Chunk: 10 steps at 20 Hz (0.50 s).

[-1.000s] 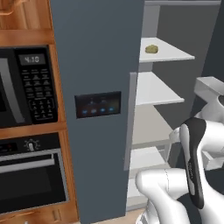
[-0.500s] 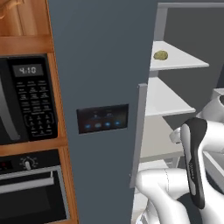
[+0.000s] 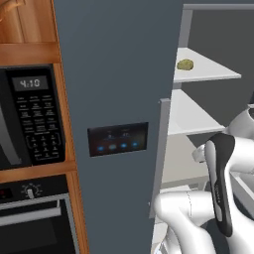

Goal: Retrieve the sausage and cheese from the fridge and place them on the cutting board on the counter.

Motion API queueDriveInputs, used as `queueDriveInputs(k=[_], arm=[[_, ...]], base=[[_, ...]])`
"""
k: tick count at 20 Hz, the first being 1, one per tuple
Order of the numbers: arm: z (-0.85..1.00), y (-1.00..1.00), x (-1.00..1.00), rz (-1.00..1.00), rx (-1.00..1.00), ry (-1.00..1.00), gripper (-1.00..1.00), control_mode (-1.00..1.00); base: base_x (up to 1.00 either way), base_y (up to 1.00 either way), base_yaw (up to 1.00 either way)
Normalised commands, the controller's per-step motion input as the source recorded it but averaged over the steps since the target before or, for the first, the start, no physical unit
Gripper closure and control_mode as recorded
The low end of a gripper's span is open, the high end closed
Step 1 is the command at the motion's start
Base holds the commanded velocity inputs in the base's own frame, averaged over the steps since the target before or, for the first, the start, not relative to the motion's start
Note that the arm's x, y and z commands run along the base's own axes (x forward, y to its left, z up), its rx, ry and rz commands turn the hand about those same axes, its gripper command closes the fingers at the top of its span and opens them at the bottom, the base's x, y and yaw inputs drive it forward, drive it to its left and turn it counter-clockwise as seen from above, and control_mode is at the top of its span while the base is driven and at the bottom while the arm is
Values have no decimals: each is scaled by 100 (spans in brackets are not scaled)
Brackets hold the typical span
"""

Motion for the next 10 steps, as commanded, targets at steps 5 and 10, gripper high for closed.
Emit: queueDriveInputs(k=[5,10], arm=[[0,0,0,0,0,0,-100,100],[0,0,0,0,0,0,-100,-100]], base=[[0,0,0],[0,0,0]])
